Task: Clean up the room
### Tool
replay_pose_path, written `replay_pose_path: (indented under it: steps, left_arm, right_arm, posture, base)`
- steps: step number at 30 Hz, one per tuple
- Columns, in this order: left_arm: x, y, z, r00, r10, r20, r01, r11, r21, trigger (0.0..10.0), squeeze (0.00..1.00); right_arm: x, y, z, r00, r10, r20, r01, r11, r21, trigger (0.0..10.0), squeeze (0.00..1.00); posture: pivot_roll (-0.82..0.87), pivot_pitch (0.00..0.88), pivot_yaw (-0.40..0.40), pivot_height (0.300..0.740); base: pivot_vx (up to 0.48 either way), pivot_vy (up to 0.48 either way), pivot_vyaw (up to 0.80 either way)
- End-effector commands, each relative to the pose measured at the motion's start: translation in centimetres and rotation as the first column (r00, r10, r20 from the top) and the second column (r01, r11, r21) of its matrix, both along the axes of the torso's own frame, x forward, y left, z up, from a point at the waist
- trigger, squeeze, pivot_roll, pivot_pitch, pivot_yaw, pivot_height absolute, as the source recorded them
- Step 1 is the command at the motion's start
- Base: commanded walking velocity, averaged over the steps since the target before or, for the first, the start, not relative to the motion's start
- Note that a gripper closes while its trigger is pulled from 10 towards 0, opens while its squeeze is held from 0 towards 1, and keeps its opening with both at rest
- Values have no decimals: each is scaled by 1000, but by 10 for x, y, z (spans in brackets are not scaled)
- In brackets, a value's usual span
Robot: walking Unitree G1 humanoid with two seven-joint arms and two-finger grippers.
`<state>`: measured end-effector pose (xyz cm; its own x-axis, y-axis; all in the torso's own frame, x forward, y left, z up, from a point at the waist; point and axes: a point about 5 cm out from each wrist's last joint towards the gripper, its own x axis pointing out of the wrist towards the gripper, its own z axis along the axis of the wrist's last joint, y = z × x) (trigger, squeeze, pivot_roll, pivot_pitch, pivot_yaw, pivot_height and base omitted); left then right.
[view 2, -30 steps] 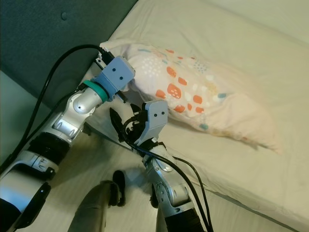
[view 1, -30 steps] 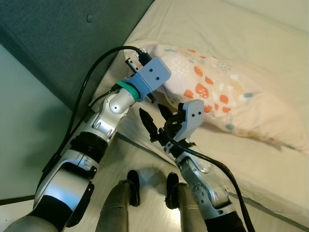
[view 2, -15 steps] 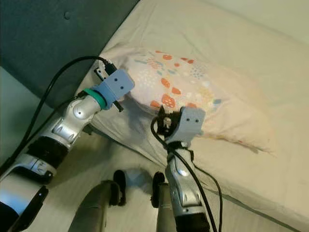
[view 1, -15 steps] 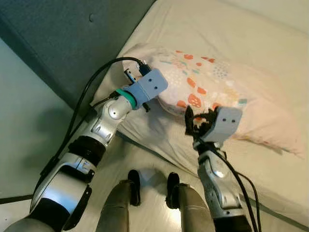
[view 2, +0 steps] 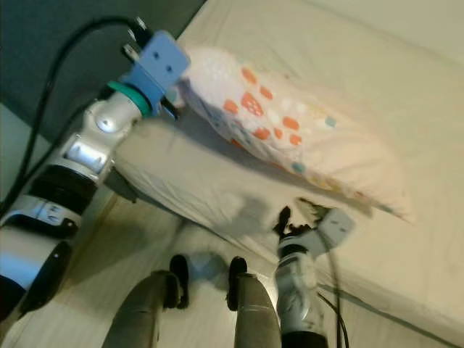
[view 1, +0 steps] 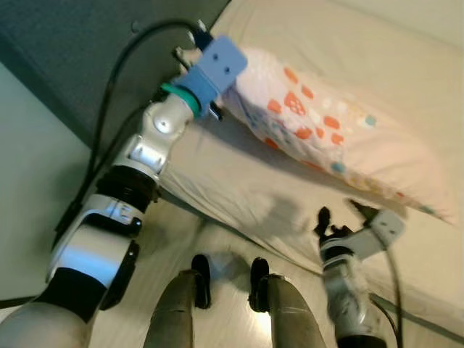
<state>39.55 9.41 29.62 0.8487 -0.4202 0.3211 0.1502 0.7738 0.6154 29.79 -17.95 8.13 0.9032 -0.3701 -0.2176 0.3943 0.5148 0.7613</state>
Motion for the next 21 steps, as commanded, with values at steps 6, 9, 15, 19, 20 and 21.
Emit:
replay_pose_path:
  steps: [6, 9, 15, 19, 20, 21]
  left_arm:
    - [-3, 0, 9, 1000, -9, 26, 10, 1000, -18, 10000, 0]
    - [1, 15, 21, 999, 34, 41, -33, 999, -27, 10000, 0]
    - [5, 38, 37, 991, 118, 66, -116, 992, -46, 10000, 0]
    - [8, 51, 43, 981, 177, 74, -172, 983, -60, 10000, 0]
    - [8, 57, 46, 976, 204, 80, -200, 978, -60, 10000, 0]
    - [9, 61, 48, 971, 225, 84, -220, 974, -60, 10000, 0]
  right_arm:
    - [-7, 33, -13, 999, 31, 16, -33, 982, 186, 10000, 0]
    - [4, 32, 19, 969, 88, 233, -136, 970, 201, 10000, 0]
    - [13, 38, 42, 936, 222, 273, -209, 975, -76, 10000, 0]
    - [14, 44, 46, 926, 314, 211, -235, 915, -328, 10000, 0]
    - [14, 45, 46, 925, 318, 210, -238, 912, -333, 10000, 0]
    - [14, 45, 45, 924, 321, 209, -240, 910, -337, 10000, 0]
  posture:
    - [0, 317, 73, 740]
    - [0, 319, 75, 740]
    - [-3, 317, 70, 740]
    - [-3, 317, 70, 740]
    - [-5, 316, 69, 740]
    - [-5, 316, 69, 740]
  base:
    - [0, 0, 0]
    - [0, 0, 0]
    - [0, 0, 0]
    - [0, 0, 0]
    - [0, 0, 0]
    - [0, 0, 0]
